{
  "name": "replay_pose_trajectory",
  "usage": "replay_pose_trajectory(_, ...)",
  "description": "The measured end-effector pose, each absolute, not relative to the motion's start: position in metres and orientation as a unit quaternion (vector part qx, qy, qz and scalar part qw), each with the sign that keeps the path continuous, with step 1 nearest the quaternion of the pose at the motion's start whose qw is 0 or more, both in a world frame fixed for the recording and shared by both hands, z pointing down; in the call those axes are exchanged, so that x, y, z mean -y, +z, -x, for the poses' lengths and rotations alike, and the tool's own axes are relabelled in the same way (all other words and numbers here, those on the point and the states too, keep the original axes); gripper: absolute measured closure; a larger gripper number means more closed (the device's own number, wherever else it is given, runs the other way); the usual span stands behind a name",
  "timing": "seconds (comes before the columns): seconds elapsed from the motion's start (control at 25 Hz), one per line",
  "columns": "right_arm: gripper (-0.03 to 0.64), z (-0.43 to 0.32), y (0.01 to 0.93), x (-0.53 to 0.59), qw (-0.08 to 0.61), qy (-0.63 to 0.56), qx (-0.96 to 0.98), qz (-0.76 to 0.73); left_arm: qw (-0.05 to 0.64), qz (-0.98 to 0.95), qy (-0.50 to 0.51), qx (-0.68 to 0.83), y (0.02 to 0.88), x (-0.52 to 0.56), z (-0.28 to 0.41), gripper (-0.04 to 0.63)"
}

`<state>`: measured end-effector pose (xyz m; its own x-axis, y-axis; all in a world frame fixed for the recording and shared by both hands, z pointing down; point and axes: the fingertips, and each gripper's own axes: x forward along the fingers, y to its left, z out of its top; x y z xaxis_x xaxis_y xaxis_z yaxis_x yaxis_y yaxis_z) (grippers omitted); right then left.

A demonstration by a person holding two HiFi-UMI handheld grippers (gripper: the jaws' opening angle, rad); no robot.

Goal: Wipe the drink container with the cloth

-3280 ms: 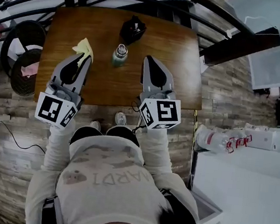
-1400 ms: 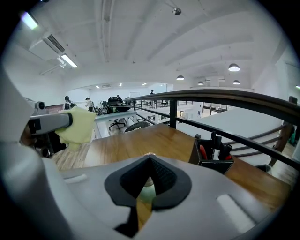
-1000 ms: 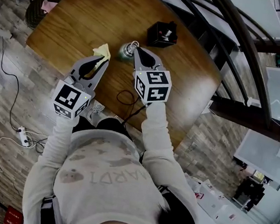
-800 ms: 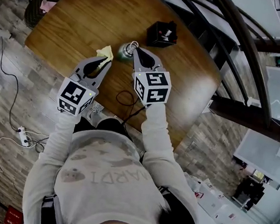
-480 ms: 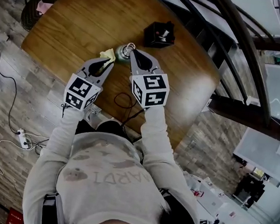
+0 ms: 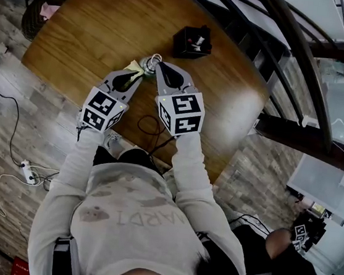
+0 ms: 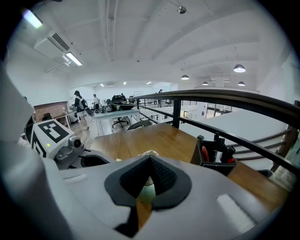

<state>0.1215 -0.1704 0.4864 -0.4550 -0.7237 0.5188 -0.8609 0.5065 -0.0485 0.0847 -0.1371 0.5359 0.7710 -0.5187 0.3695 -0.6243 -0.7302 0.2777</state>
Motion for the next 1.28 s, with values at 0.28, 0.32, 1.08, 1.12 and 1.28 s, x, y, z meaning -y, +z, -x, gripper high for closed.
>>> replay_pose_trajectory(0.28, 0.606, -0.123, 0.486, 0.171, 0.221, 0.154, 0.837, -0.476, 0.198, -0.927, 0.133, 0.289, 0.533, 0.129, -0.097, 0.565)
replay_pose_trajectory(0.32, 0.606, -0.123, 0.486, 0.171, 0.222, 0.153, 0.836, -0.477, 0.198, -0.929, 0.133, 0.284, 0.532, 0.128, -0.1, 0.565)
replay_pose_trajectory(1.08, 0.606, -0.125, 0.486, 0.173, 0.22, 0.15, 0.838, -0.476, 0.224, -0.922, 0.167, 0.266, 0.556, 0.111, -0.125, 0.565)
replay_pose_trajectory(1.12, 0.606, -0.125, 0.487, 0.173, 0.22, 0.15, 0.838, -0.476, 0.231, -0.919, 0.173, 0.269, 0.56, 0.111, -0.124, 0.565)
replay_pose_trajectory(1.28, 0.606, -0.125, 0.487, 0.173, 0.22, 0.149, 0.839, -0.474, 0.265, -0.903, 0.188, 0.28, 0.579, 0.112, -0.12, 0.565)
